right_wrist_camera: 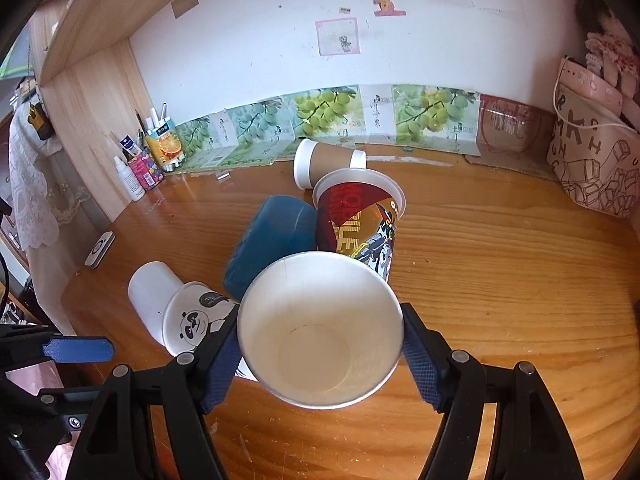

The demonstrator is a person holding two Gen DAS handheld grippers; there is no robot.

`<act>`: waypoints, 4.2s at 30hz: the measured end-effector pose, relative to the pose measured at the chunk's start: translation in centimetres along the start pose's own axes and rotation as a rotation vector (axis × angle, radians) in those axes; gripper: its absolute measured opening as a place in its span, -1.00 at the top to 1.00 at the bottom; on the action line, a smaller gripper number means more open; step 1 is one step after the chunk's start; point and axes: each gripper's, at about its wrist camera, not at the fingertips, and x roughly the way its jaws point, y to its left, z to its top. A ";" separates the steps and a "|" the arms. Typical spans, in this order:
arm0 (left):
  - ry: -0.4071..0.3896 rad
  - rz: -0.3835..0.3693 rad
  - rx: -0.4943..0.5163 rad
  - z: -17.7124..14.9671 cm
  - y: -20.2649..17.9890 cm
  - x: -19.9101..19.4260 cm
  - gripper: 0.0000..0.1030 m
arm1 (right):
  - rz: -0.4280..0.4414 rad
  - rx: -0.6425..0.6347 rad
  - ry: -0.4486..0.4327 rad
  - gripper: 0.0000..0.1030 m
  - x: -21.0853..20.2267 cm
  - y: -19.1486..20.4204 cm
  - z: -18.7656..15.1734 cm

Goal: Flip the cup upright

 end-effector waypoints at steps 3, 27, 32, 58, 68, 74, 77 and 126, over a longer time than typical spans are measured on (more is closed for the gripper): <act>-0.008 0.008 -0.009 -0.6 -0.1 -0.3 -0.57 | -0.002 -0.025 -0.002 -0.44 -0.3 0.4 -0.3; -0.036 0.115 -0.084 -5.5 0.2 -2.1 -0.57 | 0.031 -0.116 0.015 -0.61 -2.1 2.7 -3.1; -0.050 0.179 -0.103 -6.4 0.9 -2.1 -0.57 | 0.042 -0.102 0.004 -0.63 -2.8 3.1 -3.0; -0.294 0.136 0.100 -2.2 4.3 -11.4 -0.93 | -0.109 0.344 -0.124 -0.74 -15.9 4.7 -1.6; -0.430 0.225 0.109 -4.7 2.2 -15.2 -0.94 | -0.108 0.384 -0.156 -1.00 -21.7 6.7 -3.2; -0.522 0.185 0.071 -6.4 -0.1 -19.2 -0.99 | -0.131 0.279 -0.182 -1.00 -25.6 8.4 -3.6; -0.579 0.197 0.083 -6.9 -1.1 -20.9 -0.99 | -0.137 0.255 -0.215 -1.00 -27.1 8.9 -3.7; -0.931 0.239 0.136 -9.4 -4.5 -25.5 -0.99 | -0.080 0.067 -0.510 -1.00 -31.2 10.2 -2.8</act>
